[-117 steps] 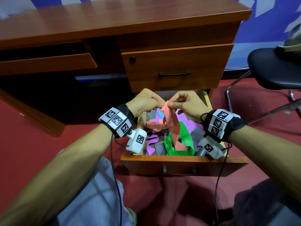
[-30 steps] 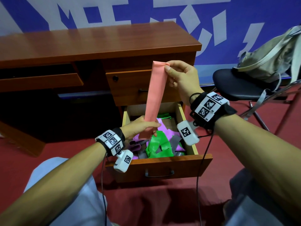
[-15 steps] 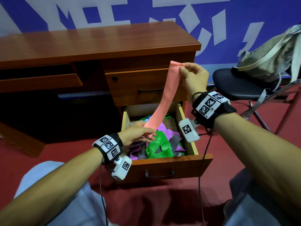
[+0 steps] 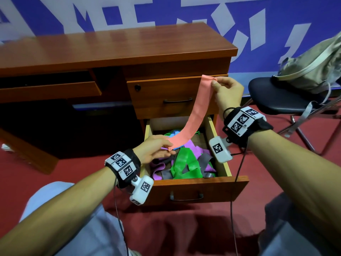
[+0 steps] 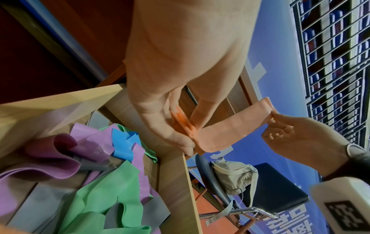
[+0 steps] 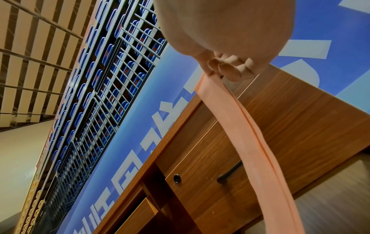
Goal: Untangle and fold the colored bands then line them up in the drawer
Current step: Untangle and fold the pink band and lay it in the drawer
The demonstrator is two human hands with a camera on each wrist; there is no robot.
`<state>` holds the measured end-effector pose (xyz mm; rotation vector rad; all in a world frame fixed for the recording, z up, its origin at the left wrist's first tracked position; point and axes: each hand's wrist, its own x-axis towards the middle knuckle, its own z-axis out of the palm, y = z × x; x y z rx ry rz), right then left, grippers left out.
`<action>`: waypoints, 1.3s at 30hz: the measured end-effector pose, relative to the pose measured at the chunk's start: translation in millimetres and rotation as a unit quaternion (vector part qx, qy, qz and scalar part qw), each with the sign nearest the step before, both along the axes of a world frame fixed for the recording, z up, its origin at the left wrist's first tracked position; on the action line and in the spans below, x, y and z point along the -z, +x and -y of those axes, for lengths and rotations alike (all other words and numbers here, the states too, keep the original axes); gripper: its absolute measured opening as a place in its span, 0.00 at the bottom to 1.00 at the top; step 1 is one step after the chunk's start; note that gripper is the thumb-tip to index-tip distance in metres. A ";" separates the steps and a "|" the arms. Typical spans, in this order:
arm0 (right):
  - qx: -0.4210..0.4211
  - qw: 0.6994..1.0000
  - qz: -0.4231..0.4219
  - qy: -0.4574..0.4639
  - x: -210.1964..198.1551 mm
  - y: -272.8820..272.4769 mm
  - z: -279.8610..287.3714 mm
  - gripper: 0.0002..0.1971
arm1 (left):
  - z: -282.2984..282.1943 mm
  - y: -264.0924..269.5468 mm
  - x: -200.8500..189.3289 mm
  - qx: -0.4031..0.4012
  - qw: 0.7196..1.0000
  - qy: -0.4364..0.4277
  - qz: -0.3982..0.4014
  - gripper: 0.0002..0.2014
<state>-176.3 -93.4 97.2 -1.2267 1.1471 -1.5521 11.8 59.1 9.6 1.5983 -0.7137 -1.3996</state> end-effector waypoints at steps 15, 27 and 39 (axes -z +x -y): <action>-0.060 0.997 -0.041 0.022 32.6 1.5 -3.8 0.03 | 2.0 -7.1 -15.3 -0.025 0.998 -0.026 0.058 0.13; -0.300 0.934 -0.189 -0.029 74.6 19.1 -57.9 0.02 | 1.3 -8.3 -38.2 -0.047 0.997 -0.053 -0.027 0.07; -0.296 0.923 -0.234 -0.070 74.8 24.2 -58.9 0.01 | 5.6 5.9 -34.4 -0.068 0.996 -0.005 -0.058 0.07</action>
